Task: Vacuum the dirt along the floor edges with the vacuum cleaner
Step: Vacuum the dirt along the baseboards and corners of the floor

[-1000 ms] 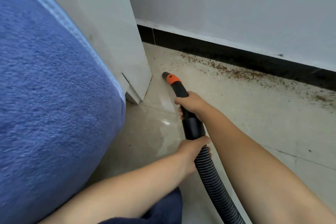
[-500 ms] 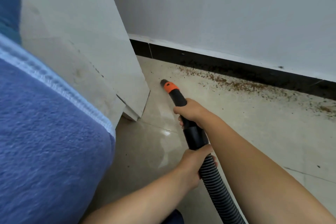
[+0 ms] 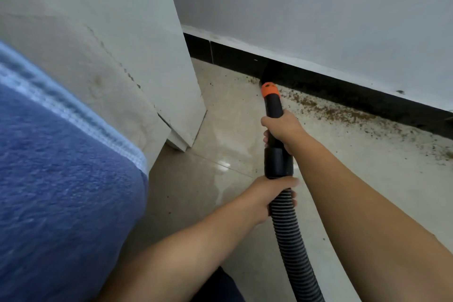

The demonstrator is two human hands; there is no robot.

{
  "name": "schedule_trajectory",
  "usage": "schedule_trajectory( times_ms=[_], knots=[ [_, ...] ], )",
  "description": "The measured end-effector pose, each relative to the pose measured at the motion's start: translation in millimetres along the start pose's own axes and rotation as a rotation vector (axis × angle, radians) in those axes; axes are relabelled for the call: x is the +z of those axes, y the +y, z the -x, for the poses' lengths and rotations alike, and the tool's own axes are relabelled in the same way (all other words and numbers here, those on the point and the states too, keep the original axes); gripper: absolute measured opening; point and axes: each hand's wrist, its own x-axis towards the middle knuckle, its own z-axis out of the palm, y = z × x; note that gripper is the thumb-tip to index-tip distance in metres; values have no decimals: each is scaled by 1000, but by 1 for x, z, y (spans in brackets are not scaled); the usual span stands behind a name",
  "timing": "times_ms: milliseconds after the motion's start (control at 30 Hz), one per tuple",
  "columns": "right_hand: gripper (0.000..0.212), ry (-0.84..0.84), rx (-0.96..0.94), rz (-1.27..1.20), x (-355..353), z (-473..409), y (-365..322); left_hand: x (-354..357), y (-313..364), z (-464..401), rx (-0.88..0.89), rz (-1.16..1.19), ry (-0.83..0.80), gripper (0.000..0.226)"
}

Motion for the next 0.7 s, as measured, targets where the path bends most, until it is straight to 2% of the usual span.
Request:
schedule_trajectory(
  times_ms=[367,700],
  knots=[
    [31,-140,-28,106,10,-1,-13,5,4,0,8,152,5,11],
    [27,-237,-57,147,32,-3,-21,-4,10,-2,24,174,64,19]
  ],
)
